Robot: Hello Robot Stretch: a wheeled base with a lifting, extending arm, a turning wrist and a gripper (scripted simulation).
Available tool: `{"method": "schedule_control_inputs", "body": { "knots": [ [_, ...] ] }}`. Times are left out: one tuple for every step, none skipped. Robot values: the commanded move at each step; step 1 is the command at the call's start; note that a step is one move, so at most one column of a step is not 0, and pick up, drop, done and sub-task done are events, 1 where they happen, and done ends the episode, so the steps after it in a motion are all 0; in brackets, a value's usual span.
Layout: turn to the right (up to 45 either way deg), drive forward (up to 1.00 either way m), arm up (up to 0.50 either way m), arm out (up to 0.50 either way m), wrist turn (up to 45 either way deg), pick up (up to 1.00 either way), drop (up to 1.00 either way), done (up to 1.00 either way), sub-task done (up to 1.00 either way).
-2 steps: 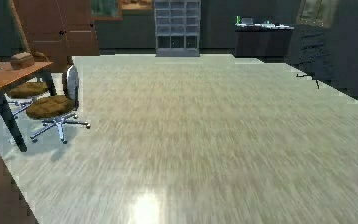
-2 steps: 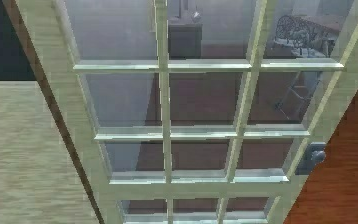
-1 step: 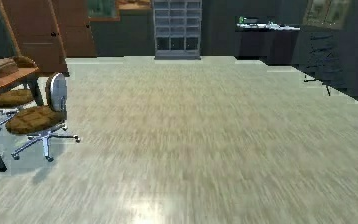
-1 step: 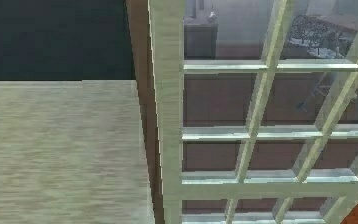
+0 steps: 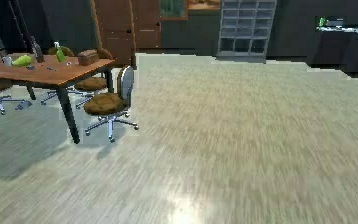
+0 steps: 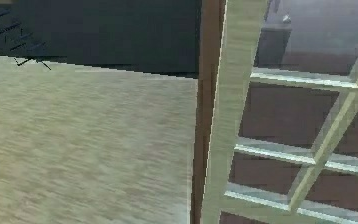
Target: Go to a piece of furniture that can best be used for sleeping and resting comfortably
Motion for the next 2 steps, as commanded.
{"method": "schedule_control_inputs", "body": {
  "knots": [
    [-3.0,0.00,0.00,0.00,0.0,0.00,0.00,0.00,0.00],
    [0.0,1.00,0.00,0.00,0.0,0.00,0.00,0.00,0.00]
  ]
}}
